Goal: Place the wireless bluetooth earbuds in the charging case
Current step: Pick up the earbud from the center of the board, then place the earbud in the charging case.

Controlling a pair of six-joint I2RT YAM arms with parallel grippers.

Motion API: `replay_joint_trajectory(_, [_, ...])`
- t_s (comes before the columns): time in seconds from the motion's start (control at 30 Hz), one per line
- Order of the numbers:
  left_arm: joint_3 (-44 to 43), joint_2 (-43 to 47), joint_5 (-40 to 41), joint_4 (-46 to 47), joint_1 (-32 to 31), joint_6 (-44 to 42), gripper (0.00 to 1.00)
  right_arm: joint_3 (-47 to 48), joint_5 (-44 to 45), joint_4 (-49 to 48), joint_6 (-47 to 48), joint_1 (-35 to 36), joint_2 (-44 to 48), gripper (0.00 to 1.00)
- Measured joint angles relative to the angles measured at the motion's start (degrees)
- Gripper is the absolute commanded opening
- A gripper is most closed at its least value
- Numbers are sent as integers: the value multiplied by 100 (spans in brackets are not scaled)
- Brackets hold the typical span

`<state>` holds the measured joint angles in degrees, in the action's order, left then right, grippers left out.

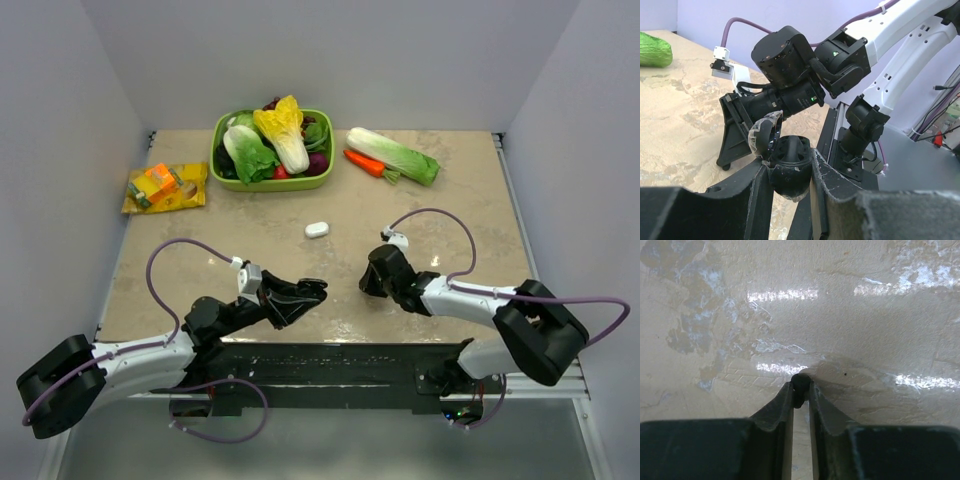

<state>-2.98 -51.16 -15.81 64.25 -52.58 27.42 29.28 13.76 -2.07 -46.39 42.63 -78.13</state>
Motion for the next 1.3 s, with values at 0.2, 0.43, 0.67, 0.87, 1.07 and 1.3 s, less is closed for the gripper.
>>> replay_joint_trajectory(0.2, [0,-15,0,2,0,0,0,0,-2,168,13,2,170,0])
replay_joint_trajectory(0.43, [0,-61,0,4,0,-2,0,39,-2,1093,387,4,1143,0])
replay_joint_trajectory(0.67, [0,-227,-4,188,0,57,0,1340,-723,2396,1733,144,2739,0])
replay_joint_trajectory(0.87, [2,-914,-455,691,13,363,0,2498,-1808,3016,2887,960,3482,0])
replay_joint_trajectory(1.07, [-160,-1307,-1633,726,50,708,0,3040,-2754,3585,3742,1110,3593,0])
replay_joint_trajectory(1.3, [-909,-1062,-2522,673,50,656,0,3036,-3158,3851,4068,1233,3451,0])
